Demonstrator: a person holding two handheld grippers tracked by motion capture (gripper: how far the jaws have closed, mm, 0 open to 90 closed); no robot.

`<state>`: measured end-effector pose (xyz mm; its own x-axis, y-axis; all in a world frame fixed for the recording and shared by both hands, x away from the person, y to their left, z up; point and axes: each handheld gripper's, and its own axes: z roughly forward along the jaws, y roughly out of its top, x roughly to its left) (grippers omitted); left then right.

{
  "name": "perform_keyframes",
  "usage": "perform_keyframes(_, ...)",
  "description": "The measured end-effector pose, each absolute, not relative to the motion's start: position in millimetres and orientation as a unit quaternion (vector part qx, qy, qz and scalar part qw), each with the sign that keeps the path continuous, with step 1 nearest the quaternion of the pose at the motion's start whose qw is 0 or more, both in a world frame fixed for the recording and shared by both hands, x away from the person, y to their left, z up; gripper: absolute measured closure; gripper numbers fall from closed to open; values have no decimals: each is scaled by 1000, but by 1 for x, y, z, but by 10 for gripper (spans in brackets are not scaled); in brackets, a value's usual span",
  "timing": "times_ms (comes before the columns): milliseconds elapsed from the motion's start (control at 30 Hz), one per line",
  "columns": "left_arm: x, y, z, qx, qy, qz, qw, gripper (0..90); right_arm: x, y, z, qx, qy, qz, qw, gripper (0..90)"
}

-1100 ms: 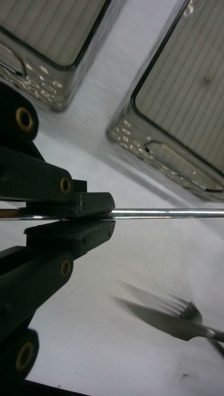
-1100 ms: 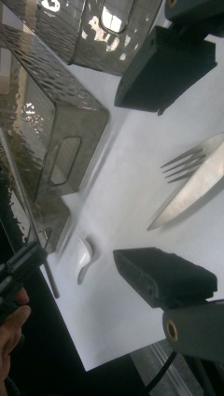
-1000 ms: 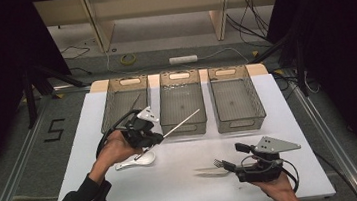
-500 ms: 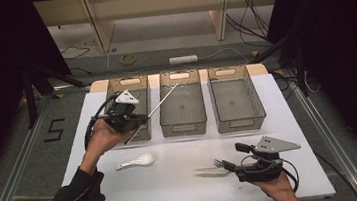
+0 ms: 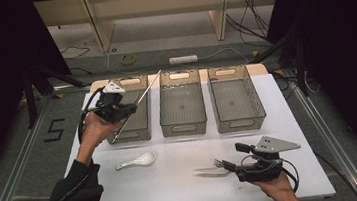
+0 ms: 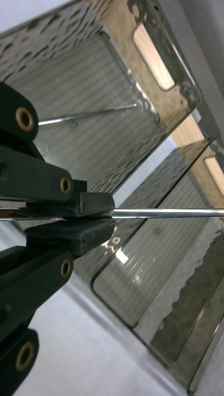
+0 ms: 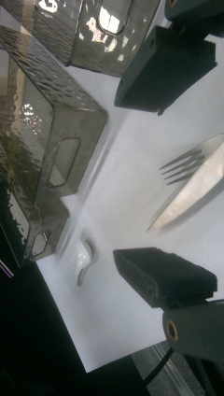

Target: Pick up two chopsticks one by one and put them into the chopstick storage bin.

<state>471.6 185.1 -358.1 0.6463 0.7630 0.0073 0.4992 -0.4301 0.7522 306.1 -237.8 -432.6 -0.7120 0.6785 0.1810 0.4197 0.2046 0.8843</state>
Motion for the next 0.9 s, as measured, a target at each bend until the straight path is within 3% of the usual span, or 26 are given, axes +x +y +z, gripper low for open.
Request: perform_keyframes(900, 504, 221, -387, 783, 455, 208, 371, 847, 306, -238, -434, 360, 766, 519, 122, 231)
